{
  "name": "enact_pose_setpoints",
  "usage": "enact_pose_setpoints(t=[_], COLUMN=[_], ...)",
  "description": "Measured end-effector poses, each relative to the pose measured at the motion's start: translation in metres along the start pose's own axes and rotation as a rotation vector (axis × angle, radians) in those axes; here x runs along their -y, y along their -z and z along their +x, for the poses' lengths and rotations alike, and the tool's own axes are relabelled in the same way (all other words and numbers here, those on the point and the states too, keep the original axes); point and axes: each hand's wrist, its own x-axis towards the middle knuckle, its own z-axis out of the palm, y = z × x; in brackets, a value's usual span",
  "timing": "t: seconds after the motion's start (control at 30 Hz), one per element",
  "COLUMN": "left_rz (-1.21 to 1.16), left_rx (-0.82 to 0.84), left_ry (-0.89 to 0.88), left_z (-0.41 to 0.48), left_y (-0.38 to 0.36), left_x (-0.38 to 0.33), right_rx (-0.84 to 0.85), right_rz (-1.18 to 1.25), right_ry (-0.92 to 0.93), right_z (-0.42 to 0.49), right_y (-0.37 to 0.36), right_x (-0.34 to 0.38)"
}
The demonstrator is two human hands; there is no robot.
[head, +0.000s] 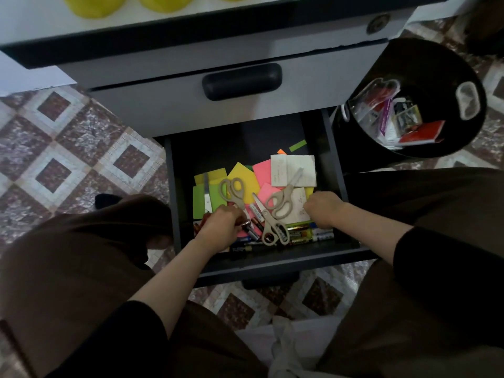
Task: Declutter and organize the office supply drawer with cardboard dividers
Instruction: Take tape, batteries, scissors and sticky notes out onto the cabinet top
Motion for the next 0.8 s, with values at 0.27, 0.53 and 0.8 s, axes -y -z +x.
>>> enact_pose_setpoints(t=[0.27,0.53,0.8], left_rz=[0.029,0.106,0.094], left_rx=[0.013,0.127,0.146], left_ry=[-0.13,-0.15,-0.148], left_z=[-0.0016,-0.0027,-0.0038], left_y=[-0.0065,-0.0076,-0.0083], left_x=[-0.0017,-0.0044,-0.0097], right_rx=[0.015,0.035,0.051], right_rz=[0.026,0.309,0.336], right_ry=[-0.016,-0.037,-0.03], right_z=[0.0013,-0.0001,0.0011], right_y=[0.0015,0.0012,0.0021], right_x=[0.0039,0.0015,0.0056])
